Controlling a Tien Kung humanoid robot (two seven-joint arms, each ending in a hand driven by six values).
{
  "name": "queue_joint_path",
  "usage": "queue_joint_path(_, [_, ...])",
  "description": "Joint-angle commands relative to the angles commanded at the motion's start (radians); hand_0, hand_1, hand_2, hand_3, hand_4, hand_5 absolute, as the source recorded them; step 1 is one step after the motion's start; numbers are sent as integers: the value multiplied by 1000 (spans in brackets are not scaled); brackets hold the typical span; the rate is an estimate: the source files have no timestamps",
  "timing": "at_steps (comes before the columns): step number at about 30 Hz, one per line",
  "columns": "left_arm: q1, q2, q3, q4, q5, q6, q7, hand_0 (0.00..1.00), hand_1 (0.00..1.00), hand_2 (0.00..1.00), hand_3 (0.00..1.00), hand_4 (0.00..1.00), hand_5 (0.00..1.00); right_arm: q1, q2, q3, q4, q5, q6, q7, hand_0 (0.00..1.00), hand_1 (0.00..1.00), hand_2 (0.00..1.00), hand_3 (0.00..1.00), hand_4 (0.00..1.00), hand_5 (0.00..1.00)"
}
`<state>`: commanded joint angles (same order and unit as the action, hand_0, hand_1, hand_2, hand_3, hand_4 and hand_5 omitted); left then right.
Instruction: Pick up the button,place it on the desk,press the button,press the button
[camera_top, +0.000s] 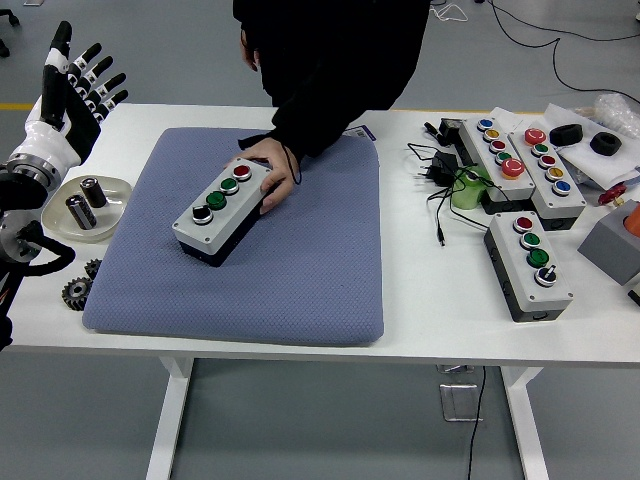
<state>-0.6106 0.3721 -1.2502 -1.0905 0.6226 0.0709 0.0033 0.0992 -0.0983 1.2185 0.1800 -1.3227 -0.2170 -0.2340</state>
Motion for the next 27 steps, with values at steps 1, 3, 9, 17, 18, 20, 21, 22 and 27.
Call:
queue_joint_path(1, [0, 0, 0, 0, 0, 0, 0, 894, 907, 990, 998, 881, 998, 0, 0, 0, 0, -1, 0, 0, 749, 702, 713, 582, 182, 136])
queue_joint_path(3, [-2, 1, 1, 0, 3, -1, 0, 894, 907, 990, 998, 881, 998, 1, 0, 0, 0, -2, 0, -1, 749, 702, 713, 582, 182, 136])
queue_joint_path(9, [-4, 6, -2, -2, 5, -4, 0, 894, 906, 991, 998, 879, 998, 2, 0, 0, 0, -2, 0, 0, 749, 702, 713, 582, 181, 134])
queue_joint_path(17, [-1, 6, -2, -2, -3, -7, 0, 892, 906, 988, 998, 871, 998, 2, 0, -2, 0, 1, 0, 1, 748, 702, 713, 582, 182, 134])
queue_joint_path(18, [-1, 6, -2, -2, -4, -7, -1, 892, 906, 988, 998, 871, 998, 1, 0, -2, 0, 1, 0, 1, 748, 702, 713, 582, 182, 134])
queue_joint_path(20, [-1, 6, -1, -2, -4, -7, -1, 891, 905, 988, 998, 863, 998, 1, 0, -3, 0, 1, 0, 1, 748, 702, 713, 582, 182, 134])
queue_joint_path(21, [-2, 7, -1, -3, -5, -7, -1, 891, 905, 988, 998, 863, 998, 1, 0, -3, 0, 1, 0, 0, 748, 702, 713, 582, 182, 134])
queue_joint_path(22, [-1, 7, 0, -3, -5, -7, -1, 891, 905, 988, 998, 863, 998, 1, 0, -3, 0, 1, 0, 0, 748, 702, 713, 582, 182, 134])
queue_joint_path(27, [-2, 7, 6, -3, -8, -7, 0, 889, 903, 987, 998, 856, 998, 1, 0, -3, 0, 2, 0, 0, 748, 702, 713, 582, 181, 134])
